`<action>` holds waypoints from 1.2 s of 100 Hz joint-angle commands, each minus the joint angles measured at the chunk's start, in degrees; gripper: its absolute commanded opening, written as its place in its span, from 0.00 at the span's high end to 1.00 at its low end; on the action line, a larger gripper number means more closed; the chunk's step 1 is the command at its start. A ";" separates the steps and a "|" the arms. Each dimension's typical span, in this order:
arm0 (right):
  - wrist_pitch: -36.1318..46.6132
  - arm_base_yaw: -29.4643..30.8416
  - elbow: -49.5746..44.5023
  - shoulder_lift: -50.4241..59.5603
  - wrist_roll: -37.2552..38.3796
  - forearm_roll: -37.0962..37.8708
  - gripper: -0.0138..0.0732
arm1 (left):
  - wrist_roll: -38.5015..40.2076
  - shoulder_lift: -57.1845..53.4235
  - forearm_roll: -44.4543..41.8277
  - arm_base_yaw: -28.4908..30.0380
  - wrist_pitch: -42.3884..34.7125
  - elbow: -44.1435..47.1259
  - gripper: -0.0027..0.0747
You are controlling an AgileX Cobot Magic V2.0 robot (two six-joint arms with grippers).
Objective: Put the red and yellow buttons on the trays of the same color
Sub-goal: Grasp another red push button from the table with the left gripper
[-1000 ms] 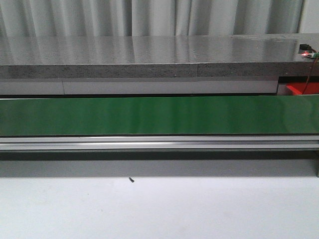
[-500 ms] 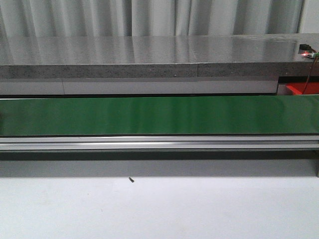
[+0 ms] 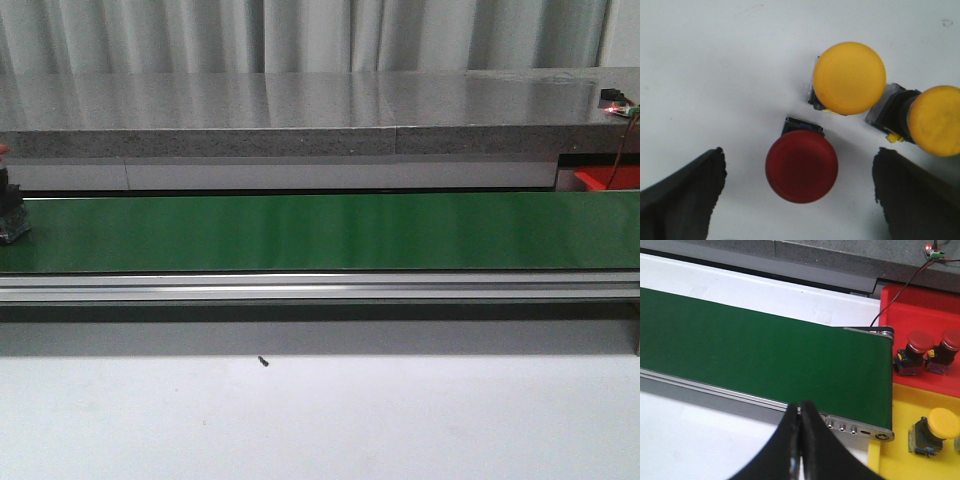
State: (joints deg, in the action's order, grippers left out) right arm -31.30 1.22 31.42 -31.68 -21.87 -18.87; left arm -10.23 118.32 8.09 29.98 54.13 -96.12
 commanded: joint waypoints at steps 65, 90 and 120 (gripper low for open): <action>3.44 -0.09 1.48 0.13 -0.13 -1.76 0.92 | 0.09 -0.06 0.12 0.07 -2.78 -1.84 0.40; 3.44 -0.09 1.48 0.13 -0.13 -1.76 0.92 | 0.09 -0.06 0.12 0.07 -3.60 -1.94 0.69; 3.28 -0.09 1.48 0.13 -0.13 -1.76 0.92 | 0.09 -4.06 1.89 0.07 -1.71 -1.94 0.86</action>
State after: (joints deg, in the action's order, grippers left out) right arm -31.30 1.22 31.42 -31.68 -21.87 -19.76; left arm -10.25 120.64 8.03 29.98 53.18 -96.22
